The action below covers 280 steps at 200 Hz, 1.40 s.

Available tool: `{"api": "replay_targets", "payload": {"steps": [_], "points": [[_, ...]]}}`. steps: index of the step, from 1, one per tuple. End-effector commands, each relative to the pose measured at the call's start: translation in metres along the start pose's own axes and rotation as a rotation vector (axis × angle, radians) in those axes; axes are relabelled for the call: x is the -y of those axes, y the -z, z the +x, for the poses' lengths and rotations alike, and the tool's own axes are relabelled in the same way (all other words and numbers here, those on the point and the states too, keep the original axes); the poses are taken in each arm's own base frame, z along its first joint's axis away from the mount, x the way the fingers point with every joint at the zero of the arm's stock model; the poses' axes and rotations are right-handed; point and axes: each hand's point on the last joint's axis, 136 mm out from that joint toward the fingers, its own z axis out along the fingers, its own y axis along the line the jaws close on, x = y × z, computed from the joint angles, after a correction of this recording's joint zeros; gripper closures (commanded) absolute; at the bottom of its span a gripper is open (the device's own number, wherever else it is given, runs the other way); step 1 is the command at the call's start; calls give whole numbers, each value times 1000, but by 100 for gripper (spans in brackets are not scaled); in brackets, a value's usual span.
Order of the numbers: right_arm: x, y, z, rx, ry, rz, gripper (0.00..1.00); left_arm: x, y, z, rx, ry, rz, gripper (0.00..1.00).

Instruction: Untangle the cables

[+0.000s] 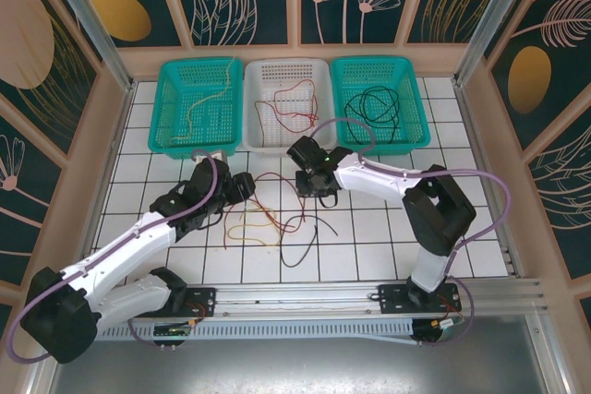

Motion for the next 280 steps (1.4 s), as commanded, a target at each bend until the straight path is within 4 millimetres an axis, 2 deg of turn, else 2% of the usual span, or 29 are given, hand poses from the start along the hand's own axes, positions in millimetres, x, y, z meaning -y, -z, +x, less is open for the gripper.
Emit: {"api": "replay_targets", "payload": {"steps": [1, 40, 66, 111, 158, 184, 222, 241, 280], "points": [[-6, -15, 0, 9, -22, -9, 73, 2, 4, -4, 22, -9, 23, 39], [-17, -31, 10, -30, -14, -32, 75, 6, 7, -8, 32, -7, 36, 39], [-10, -38, 20, -57, -30, -2, 77, 6, 8, -9, 39, -12, 34, 39], [-6, -44, 24, -80, -37, 25, 81, 10, 10, -13, 51, -10, 53, 39], [-3, -38, 24, -59, -47, 38, 100, 12, 12, -13, 56, -12, 66, 39], [-15, -2, 6, 62, -31, 1, 100, 23, 15, -17, 65, -15, 119, 38], [-44, 93, -40, 299, 11, -81, 100, 64, 29, -37, 122, -27, 299, 38], [-54, 140, -61, 399, 16, -126, 100, 90, 40, -46, 147, -38, 427, 31], [-64, 237, -99, 630, 20, -247, 100, 144, 82, -73, 251, -82, 696, 24]]}}
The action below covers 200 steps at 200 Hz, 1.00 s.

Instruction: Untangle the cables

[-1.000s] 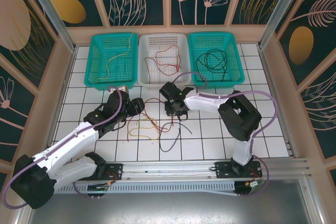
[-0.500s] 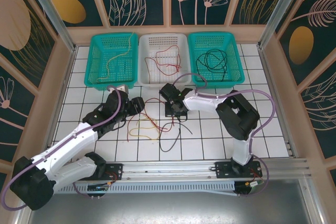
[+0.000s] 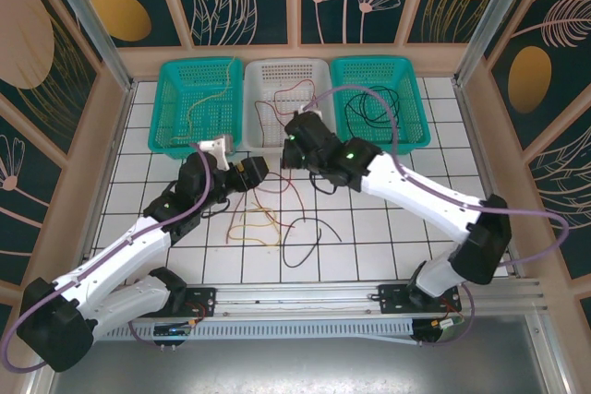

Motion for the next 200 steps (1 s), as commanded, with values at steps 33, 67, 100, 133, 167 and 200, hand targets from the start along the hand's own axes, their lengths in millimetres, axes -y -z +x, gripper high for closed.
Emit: {"api": "replay_targets", "payload": {"steps": [33, 67, 100, 133, 167, 200], "points": [[-30, 99, -93, 311, 8, -167, 100, 106, 37, -56, 193, -142, 445, 16], [-49, 155, -125, 427, 18, -314, 100, 133, 52, -66, 239, -295, 527, 10], [-56, 183, -140, 480, 46, -364, 100, 161, 63, -78, 293, -453, 594, 2], [-68, 198, -150, 507, 87, -412, 100, 187, 49, -63, 219, -597, 652, 1], [-77, 205, -151, 516, 106, -469, 100, 202, 27, -48, 159, -666, 656, 1], [-74, 210, -150, 535, 91, -481, 100, 202, 10, -39, 87, -633, 656, 20]]}}
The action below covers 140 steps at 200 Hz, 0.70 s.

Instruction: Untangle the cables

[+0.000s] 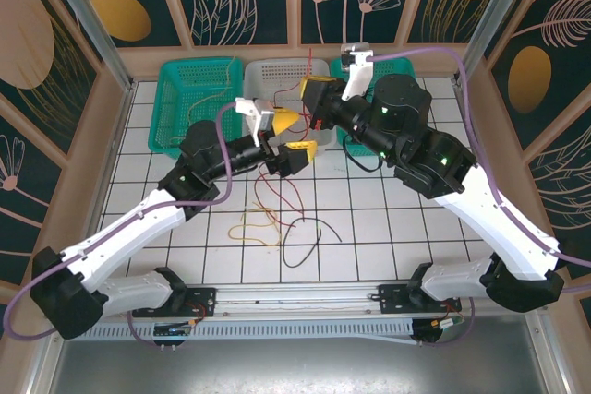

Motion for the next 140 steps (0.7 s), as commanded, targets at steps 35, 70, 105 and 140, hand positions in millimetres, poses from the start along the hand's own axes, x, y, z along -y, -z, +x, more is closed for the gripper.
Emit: {"api": "replay_targets", "payload": {"steps": [35, 70, 105, 140], "points": [[-1, 16, -18, 90, -21, -25, 100, 7, -3, 0, -1, 22, 38, 64], [31, 17, -13, 103, -85, 72, 100, 9, 11, -5, 61, 49, 18, 91], [79, 18, 0, 90, -211, 160, 100, 13, 27, -16, 151, 68, 9, 100], [103, 13, 16, 52, -285, 178, 100, 35, 34, -21, 169, 70, 119, 100]]}}
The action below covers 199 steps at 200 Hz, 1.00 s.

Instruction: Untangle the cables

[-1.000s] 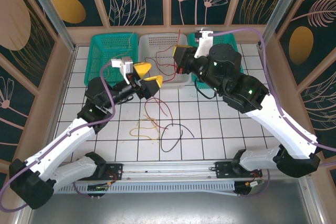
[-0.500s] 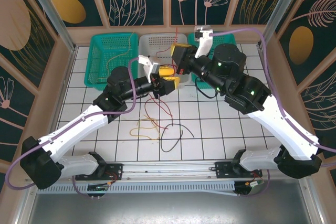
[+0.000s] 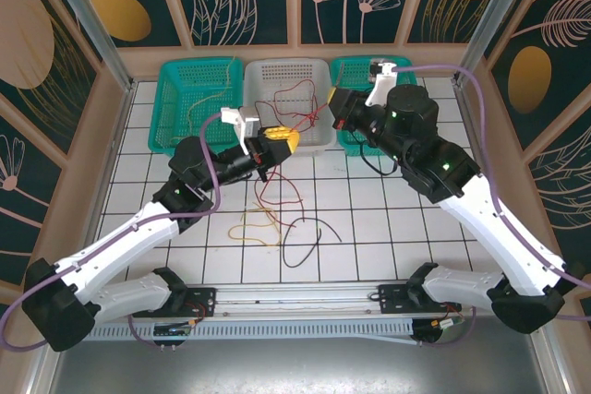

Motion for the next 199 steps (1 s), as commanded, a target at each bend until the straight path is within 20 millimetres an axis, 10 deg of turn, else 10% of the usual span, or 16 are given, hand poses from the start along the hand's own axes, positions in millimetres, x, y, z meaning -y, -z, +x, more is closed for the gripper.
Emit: {"api": "replay_targets", "payload": {"steps": [1, 28, 83, 123, 199], "points": [[9, 6, -21, 71, -94, 1, 100, 29, 7, -15, 53, -3, 125, 100], [11, -7, -9, 21, -102, -17, 100, 40, 4, -11, 4, 32, 195, 100], [16, 10, 13, 10, -84, -74, 39, -39, 3, -13, 31, 168, -256, 100], [21, 27, 56, -62, -61, -110, 33, -106, 10, -16, -1, 387, -528, 100], [-54, 12, 168, -253, 126, -324, 25, -105, -4, -45, 56, 480, -458, 100]]}}
